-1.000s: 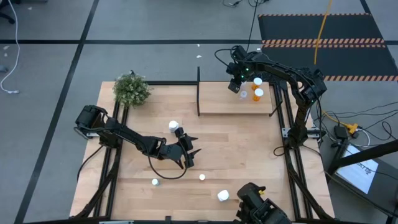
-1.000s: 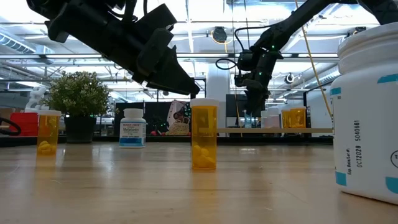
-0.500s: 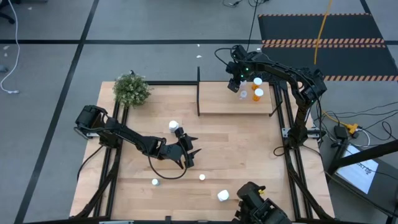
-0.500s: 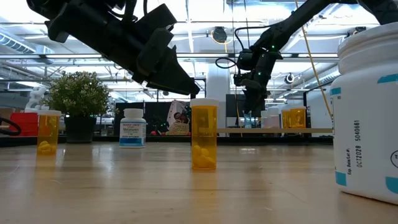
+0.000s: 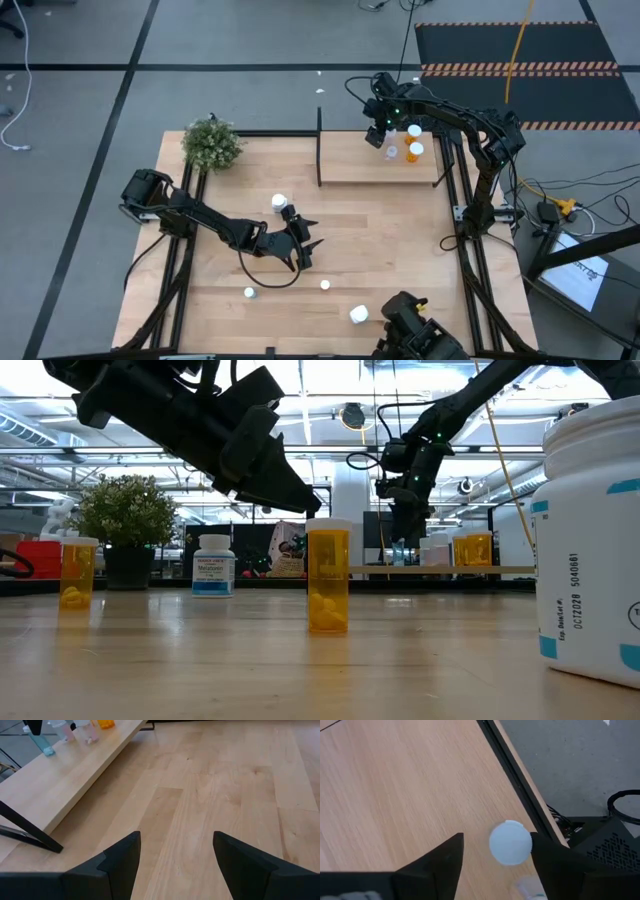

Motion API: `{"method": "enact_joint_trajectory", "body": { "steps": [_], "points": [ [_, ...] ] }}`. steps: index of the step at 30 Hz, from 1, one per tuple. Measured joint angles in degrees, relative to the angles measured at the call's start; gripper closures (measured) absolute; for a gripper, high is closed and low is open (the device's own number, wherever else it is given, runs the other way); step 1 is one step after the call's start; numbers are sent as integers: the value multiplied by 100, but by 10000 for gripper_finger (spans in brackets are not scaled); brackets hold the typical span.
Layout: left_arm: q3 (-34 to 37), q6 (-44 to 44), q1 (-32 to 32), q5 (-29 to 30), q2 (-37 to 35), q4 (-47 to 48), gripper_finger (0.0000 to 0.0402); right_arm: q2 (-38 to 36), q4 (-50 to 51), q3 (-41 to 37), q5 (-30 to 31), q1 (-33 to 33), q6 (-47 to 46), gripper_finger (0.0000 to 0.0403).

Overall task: Pick and place medicine bottles onto shelf by color
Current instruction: Put the right blue pill bottle on the shelf

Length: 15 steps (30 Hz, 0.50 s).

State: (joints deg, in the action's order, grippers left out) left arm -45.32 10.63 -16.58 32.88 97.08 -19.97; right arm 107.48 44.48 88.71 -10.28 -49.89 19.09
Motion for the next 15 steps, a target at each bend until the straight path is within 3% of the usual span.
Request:
{"method": "enact_joint_trajectory", "body": {
  "steps": [6,15],
  "points": [
    [0,14,0,-65,0,2,151,-2,-108,0,307,2,9,174],
    [0,15,-2,-132,0,4,151,-2,-189,0,310,0,22,174]
  ]
}}
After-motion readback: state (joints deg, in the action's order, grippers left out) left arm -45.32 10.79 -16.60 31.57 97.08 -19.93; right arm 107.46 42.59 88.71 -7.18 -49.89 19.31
